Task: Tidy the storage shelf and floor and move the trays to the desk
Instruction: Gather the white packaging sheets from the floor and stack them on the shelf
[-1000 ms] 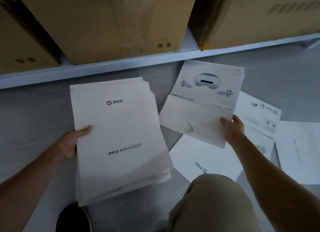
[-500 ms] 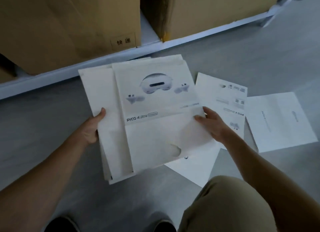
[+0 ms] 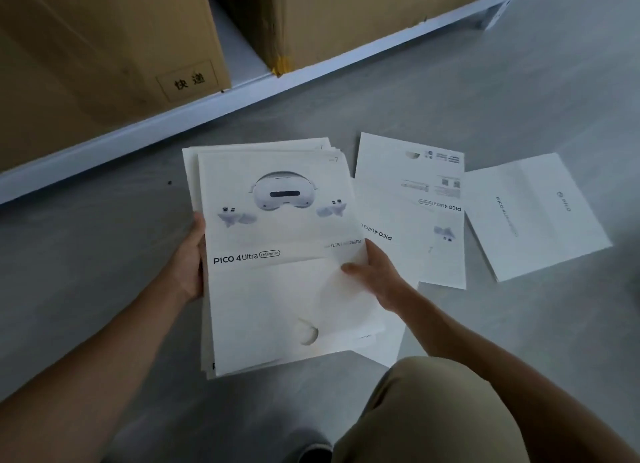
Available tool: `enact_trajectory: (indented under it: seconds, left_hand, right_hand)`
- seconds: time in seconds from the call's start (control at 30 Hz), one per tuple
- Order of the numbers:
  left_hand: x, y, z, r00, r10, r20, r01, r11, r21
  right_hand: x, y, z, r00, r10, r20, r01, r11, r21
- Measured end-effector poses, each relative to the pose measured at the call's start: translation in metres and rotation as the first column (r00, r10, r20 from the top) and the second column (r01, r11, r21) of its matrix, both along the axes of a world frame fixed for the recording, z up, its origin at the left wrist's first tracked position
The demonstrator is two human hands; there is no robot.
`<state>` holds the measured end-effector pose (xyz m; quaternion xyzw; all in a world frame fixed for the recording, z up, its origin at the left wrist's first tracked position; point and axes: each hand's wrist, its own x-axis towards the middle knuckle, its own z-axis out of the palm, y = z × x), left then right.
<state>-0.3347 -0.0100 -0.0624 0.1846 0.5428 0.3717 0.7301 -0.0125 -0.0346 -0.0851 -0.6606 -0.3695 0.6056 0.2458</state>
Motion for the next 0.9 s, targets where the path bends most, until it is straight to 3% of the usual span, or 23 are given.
enact_trajectory:
  seconds: [0.1,0.23,0.33,0.4,0.43,0.47,0.5,0.53,0.6,0.7,0.8,0.9]
  left_hand:
    - [-0.003,0.002,-0.002,0.998,0.015,0.06,-0.013,0.999,-0.03]
    - [-0.001,0.015,-0.002,0.981,-0.11,-0.157,0.101,0.993,-0.067]
    - [-0.005,0.02,-0.013,0.977,-0.112,-0.179,0.098,0.992,-0.086]
    - [-0.009,0.018,-0.018,0.982,-0.067,-0.176,0.051,0.994,-0.091]
    - [-0.01,0.015,-0.02,0.986,-0.049,-0.157,0.033,0.994,-0.099]
    - [-0.011,0.012,-0.022,0.991,-0.032,-0.133,0.017,0.994,-0.112]
    - [-0.013,0.009,-0.024,0.994,-0.017,-0.112,0.003,0.992,-0.123]
    - [-0.014,0.007,-0.025,0.996,-0.009,-0.09,-0.003,0.992,-0.13]
    - [-0.019,0.006,-0.03,0.998,-0.007,-0.061,-0.003,0.988,-0.153]
    - [-0.022,0.006,-0.031,0.999,-0.024,-0.036,0.017,0.981,-0.193]
    - [-0.025,0.01,-0.028,0.999,-0.03,-0.043,0.022,0.982,-0.186]
    - [-0.027,0.018,-0.025,0.998,-0.027,-0.062,0.016,0.985,-0.172]
  right_hand:
    - [-0.003,-0.011,0.001,0.993,0.086,0.082,-0.085,0.996,-0.017]
    - [-0.007,-0.026,0.001,0.972,0.122,0.201,-0.121,0.992,-0.018]
    - [-0.001,-0.028,0.001,0.983,0.135,0.123,-0.132,0.991,-0.037]
    - [0.007,-0.023,-0.002,0.984,-0.076,0.163,0.083,0.996,-0.036]
    - [0.016,-0.02,-0.007,0.925,-0.235,0.298,0.264,0.963,-0.059]
    - [0.025,-0.019,-0.011,0.793,-0.307,0.526,0.425,0.898,-0.117]
    - [0.032,-0.022,-0.015,0.676,-0.203,0.709,0.49,0.842,-0.226]
    - [0.036,-0.026,-0.019,0.624,-0.068,0.779,0.512,0.788,-0.342]
    - [0.034,-0.031,-0.029,0.625,0.038,0.78,0.504,0.744,-0.44]
    - [0.026,-0.028,-0.041,0.585,0.005,0.811,0.497,0.788,-0.363]
    - [0.035,-0.016,-0.034,0.671,-0.347,0.655,0.575,0.801,-0.165]
    - [0.073,0.01,-0.015,0.681,-0.423,0.598,0.512,0.859,0.025]
